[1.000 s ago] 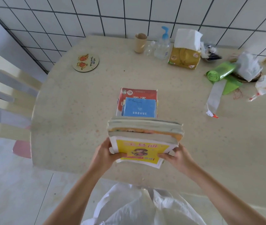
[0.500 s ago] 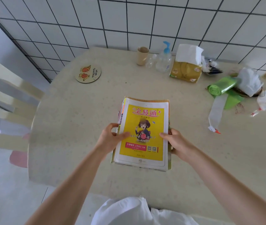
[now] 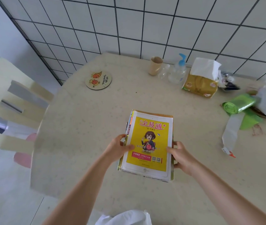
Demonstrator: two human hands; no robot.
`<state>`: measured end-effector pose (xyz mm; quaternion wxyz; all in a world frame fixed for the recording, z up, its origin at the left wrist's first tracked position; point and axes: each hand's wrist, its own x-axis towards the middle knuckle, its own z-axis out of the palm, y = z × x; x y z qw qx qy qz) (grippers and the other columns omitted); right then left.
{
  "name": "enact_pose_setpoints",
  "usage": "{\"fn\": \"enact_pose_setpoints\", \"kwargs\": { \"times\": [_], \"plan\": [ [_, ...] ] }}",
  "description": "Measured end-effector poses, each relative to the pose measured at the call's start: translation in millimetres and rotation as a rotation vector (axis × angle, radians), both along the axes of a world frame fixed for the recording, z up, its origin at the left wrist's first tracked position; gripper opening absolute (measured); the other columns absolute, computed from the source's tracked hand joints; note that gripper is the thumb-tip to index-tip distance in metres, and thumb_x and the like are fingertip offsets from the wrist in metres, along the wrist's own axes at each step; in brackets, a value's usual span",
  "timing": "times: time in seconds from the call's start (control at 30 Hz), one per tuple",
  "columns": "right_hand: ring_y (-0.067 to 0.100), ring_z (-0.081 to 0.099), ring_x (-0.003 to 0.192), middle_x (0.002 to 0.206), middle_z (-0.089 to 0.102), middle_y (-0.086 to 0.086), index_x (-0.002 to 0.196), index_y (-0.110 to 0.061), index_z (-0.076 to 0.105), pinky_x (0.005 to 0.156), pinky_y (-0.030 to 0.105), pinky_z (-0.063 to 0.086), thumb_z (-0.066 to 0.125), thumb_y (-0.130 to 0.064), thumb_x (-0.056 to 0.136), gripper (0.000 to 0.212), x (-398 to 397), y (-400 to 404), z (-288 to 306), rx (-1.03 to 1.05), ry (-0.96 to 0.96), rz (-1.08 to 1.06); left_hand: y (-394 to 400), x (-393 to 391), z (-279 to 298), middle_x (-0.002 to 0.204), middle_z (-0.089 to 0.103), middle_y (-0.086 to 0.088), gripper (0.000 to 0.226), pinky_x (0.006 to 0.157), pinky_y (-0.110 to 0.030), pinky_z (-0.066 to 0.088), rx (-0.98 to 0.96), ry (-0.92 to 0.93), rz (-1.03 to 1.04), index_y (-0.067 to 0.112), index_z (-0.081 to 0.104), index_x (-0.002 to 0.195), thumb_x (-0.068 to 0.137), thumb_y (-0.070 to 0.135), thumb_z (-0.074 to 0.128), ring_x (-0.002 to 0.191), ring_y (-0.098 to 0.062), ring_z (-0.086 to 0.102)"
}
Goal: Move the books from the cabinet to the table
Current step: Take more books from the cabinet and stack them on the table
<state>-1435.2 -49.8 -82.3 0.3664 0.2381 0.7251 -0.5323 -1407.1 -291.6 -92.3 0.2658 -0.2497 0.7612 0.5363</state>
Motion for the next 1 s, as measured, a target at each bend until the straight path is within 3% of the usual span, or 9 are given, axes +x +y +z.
{"fn": "enact_pose_setpoints", "kwargs": {
  "times": [0.17,0.37,0.47,0.57,0.67,0.8,0.9,1.0],
  "plan": [
    [0.022,0.066,0.091,0.109,0.061,0.004,0.124,-0.024,0.031,0.069,0.042,0.056,0.053,-0.016,0.096,0.037,2,-2,-3,-0.008,0.007,-0.031,0,-2,-10,0.113,0.061,-0.007,0.066,0.074,-0.032,0.056,-0.016,-0.024,0.006,0.022,0.037,0.144,0.087,0.024,0.070,0.094,-0.022,0.067],
    [0.023,0.063,0.096,0.111,0.058,0.001,0.119,-0.027,0.030,0.078,0.045,0.055,0.054,-0.013,0.091,0.040,2,-9,-9,0.090,0.048,-0.021,4,-8,-7,0.102,0.058,-0.001,0.055,0.080,-0.036,0.054,-0.111,0.030,-0.058,0.020,0.043,0.141,0.091,0.025,0.065,0.092,-0.022,0.064],
    [0.024,0.062,0.101,0.114,0.059,0.001,0.120,-0.026,0.036,0.085,0.049,0.055,0.053,-0.014,0.089,0.038,6,-14,-13,0.199,0.152,0.031,3,-3,-9,0.104,0.061,0.000,0.054,0.072,-0.031,0.052,-0.192,0.060,-0.082,0.027,0.044,0.141,0.090,0.032,0.063,0.091,-0.020,0.064],
    [0.020,0.062,0.101,0.115,0.061,-0.001,0.124,-0.023,0.043,0.085,0.042,0.055,0.053,-0.010,0.091,0.037,14,-17,-14,0.200,0.250,0.054,5,5,-13,0.103,0.067,0.001,0.053,0.067,-0.032,0.055,-0.214,0.088,-0.053,0.031,0.045,0.139,0.089,0.036,0.060,0.086,-0.016,0.068],
    [0.019,0.062,0.107,0.116,0.060,-0.006,0.129,-0.025,0.042,0.091,0.044,0.053,0.055,-0.013,0.093,0.040,19,-16,-14,0.193,0.310,0.066,10,9,-13,0.104,0.068,0.001,0.049,0.060,-0.024,0.051,-0.260,0.107,-0.030,0.030,0.047,0.138,0.090,0.034,0.058,0.086,-0.013,0.067],
    [0.017,0.059,0.109,0.126,0.057,-0.008,0.138,-0.024,0.035,0.095,0.042,0.050,0.055,-0.018,0.094,0.049,24,-15,-10,0.170,0.306,0.059,13,12,-9,0.121,0.064,0.001,0.046,0.079,-0.033,0.053,-0.295,0.125,-0.010,0.027,0.053,0.135,0.090,0.035,0.059,0.098,-0.020,0.066],
    [0.022,0.055,0.118,0.128,0.053,-0.007,0.139,-0.017,0.035,0.091,0.033,0.043,0.055,-0.020,0.093,0.050,24,-10,-4,0.218,0.304,0.064,10,10,-5,0.133,0.058,0.000,0.057,0.087,-0.035,0.050,-0.319,0.107,-0.041,0.023,0.041,0.143,0.091,0.033,0.060,0.110,-0.024,0.061],
    [0.025,0.051,0.125,0.142,0.047,0.002,0.139,-0.014,0.037,0.095,0.034,0.039,0.053,-0.025,0.093,0.050,29,0,2,0.304,0.381,0.094,12,16,4,0.143,0.048,-0.003,0.062,0.096,-0.041,0.045,-0.458,0.135,-0.084,0.020,0.032,0.148,0.092,0.029,0.057,0.125,-0.027,0.050]
  ]
}}
